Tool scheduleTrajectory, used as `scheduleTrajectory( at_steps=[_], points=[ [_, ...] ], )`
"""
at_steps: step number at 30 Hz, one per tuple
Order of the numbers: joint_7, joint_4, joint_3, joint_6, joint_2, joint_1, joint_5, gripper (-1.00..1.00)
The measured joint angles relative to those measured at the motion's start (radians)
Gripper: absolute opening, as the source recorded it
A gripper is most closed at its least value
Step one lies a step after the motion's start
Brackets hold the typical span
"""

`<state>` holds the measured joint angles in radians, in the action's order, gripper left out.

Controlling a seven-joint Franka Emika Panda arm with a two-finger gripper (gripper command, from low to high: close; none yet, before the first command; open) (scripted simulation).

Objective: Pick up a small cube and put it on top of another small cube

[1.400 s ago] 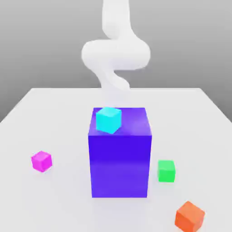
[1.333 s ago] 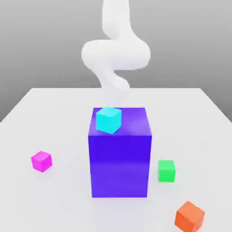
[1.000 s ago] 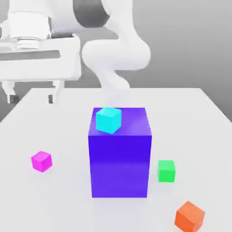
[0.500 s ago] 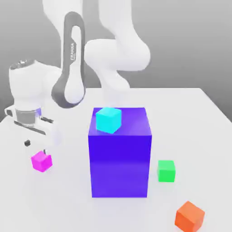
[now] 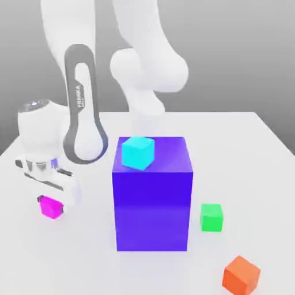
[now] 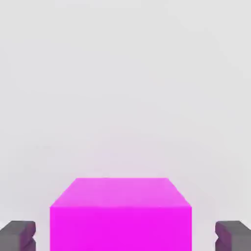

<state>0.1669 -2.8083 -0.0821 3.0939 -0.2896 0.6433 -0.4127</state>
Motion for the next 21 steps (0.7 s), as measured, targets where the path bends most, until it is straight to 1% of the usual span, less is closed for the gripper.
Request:
scheduleTrajectory(
  at_steps=[3,4,6,11,14,17,21],
  points=[
    [-0.003,0.001,0.015,0.004,-0.006,0.014,-0.004,-1.00],
    [0.001,0.000,0.005,0.001,-0.001,0.006,0.002,-1.00],
    [0.017,-0.004,-0.045,-0.016,0.021,-0.039,0.024,-1.00],
    [0.111,-0.022,-0.195,-0.068,0.095,-0.157,0.151,-1.00],
    [0.175,-0.033,-0.268,-0.102,0.142,-0.208,0.238,-1.00],
    [0.232,-0.043,-0.315,-0.135,0.189,-0.235,0.315,-1.00],
    [0.286,-0.057,-0.336,-0.180,0.247,-0.238,0.387,-1.00]
  ],
)
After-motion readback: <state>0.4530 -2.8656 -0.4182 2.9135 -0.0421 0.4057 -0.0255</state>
